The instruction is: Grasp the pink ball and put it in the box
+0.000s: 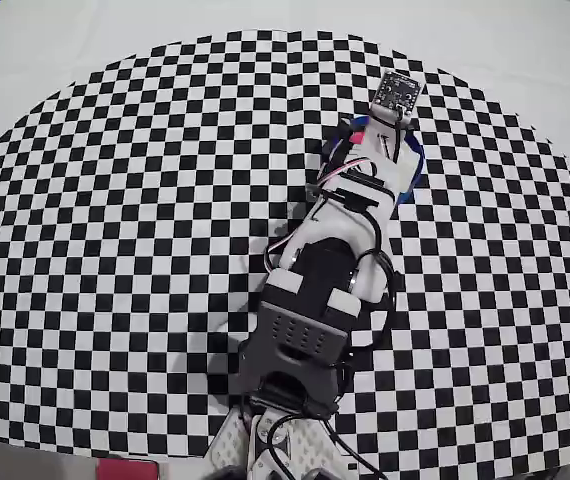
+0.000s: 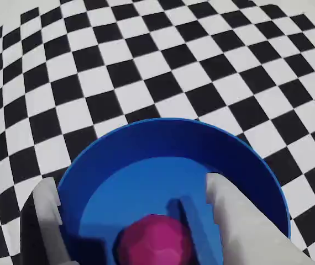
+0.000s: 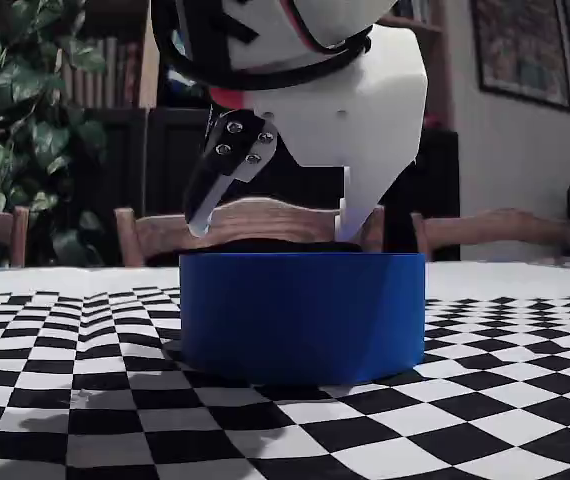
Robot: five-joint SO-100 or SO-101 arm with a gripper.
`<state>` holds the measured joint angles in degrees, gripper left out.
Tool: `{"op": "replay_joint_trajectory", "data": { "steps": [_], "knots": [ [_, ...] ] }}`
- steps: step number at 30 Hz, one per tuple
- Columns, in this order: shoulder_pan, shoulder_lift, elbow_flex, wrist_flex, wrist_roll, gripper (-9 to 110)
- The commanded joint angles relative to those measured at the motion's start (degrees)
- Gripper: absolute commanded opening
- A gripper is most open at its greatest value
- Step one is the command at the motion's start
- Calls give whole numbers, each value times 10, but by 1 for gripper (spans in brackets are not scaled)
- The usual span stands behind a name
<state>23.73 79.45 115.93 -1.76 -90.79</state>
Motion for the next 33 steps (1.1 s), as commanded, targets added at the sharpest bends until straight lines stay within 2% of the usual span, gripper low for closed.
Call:
{"op": "replay_joint_trajectory", "data": {
  "steps": [1, 13, 25, 26, 29, 31, 33],
  "knots": [
    [3, 8, -25, -9, 4, 32],
    [-2, 82, -19, -8, 109, 32],
    [-27, 208, 48, -11, 420, 28],
    [-27, 223, 64, -11, 438, 25],
    [-30, 277, 109, -8, 499, 5],
    [-37, 313, 134, -5, 543, 0],
    [-44, 352, 158, 0, 586, 0]
  ]
}}
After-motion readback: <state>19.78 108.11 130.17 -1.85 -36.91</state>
